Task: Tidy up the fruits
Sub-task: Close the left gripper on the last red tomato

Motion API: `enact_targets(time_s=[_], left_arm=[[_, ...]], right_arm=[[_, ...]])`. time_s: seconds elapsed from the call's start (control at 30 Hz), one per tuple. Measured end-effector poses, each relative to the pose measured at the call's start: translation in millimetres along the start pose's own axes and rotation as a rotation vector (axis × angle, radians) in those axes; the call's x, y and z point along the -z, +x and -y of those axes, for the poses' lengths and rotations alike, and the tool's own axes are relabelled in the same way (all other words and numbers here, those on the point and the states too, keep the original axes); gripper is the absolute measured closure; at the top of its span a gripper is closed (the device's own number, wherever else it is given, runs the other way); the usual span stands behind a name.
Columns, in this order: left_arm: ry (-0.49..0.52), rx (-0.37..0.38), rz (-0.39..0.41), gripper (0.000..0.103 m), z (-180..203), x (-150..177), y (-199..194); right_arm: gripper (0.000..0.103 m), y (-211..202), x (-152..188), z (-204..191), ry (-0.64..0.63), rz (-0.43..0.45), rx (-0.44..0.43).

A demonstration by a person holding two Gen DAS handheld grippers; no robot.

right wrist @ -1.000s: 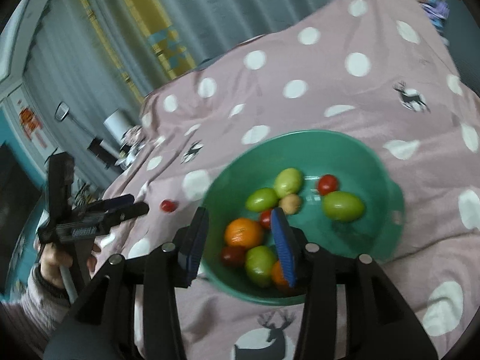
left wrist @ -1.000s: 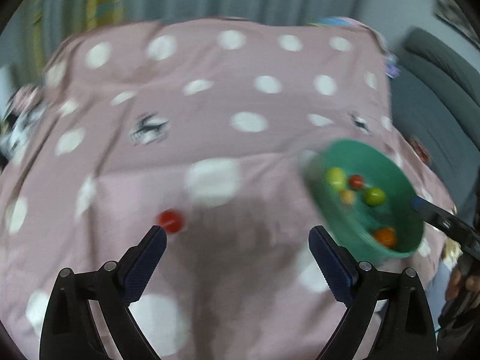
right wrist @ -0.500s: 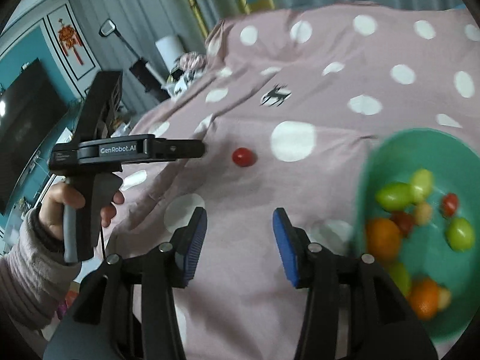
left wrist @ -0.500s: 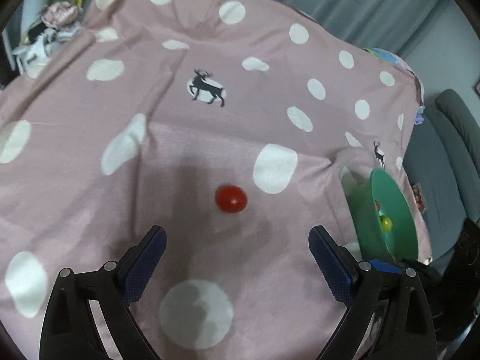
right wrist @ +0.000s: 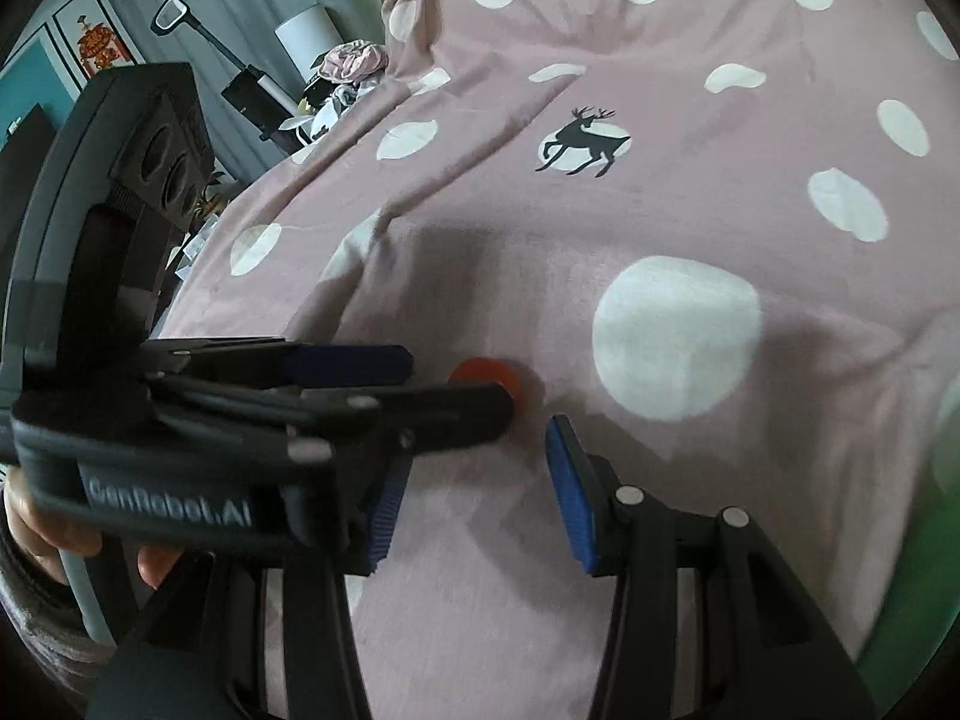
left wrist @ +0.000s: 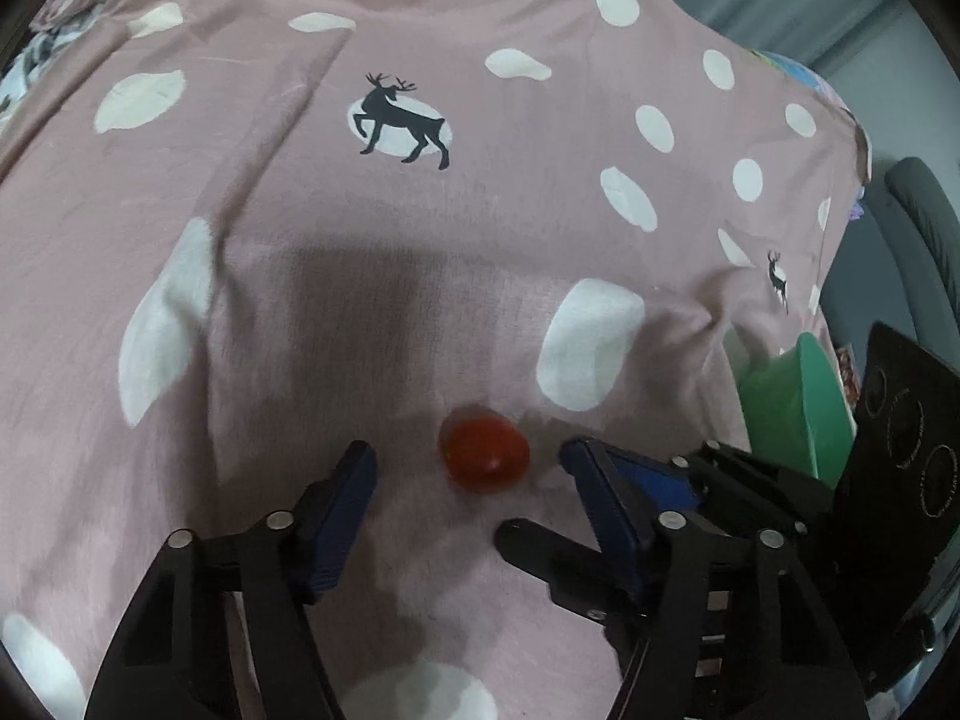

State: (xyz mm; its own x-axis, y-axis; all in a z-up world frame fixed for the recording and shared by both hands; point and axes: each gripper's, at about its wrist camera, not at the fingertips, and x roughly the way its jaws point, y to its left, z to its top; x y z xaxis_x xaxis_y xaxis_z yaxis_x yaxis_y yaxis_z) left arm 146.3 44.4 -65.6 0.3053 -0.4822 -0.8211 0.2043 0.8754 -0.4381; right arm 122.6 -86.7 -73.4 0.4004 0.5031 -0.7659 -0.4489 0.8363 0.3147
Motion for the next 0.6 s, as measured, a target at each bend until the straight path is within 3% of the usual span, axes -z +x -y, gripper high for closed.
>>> enact_targets(time_s=[0.1,0.27,0.33,0.4,0.6], left_arm=[[0.009,0.02,-0.003,0.052,-2.9,-3.4,3.0],[0.002,0.053,-0.009,0.059,-6.6,-8.3,7.1],[-0.001,0.066,-0.01,0.07,-6.2,-8.3,8.5],[-0.013,0.077,-0.009,0.072,-6.8,-7.0,9.6],[-0.048,0.108,-0.009,0.073,-6.1,-2.5,4.3]], right_arm=[[0.057,8.4,-4.4,0.5,-0.019,-0.009,0.015],[0.058,16.7,-8.9,1.3,-0.03,0.001,0.011],[0.06,18.0,-9.6,0.2,-0.041,0.01,0.017],[0.07,19.6,-7.6,-4.7,-0.073,0.011,0.029],[0.073,14.7,-4.9,-1.3,-0.027,0.025,0.01]])
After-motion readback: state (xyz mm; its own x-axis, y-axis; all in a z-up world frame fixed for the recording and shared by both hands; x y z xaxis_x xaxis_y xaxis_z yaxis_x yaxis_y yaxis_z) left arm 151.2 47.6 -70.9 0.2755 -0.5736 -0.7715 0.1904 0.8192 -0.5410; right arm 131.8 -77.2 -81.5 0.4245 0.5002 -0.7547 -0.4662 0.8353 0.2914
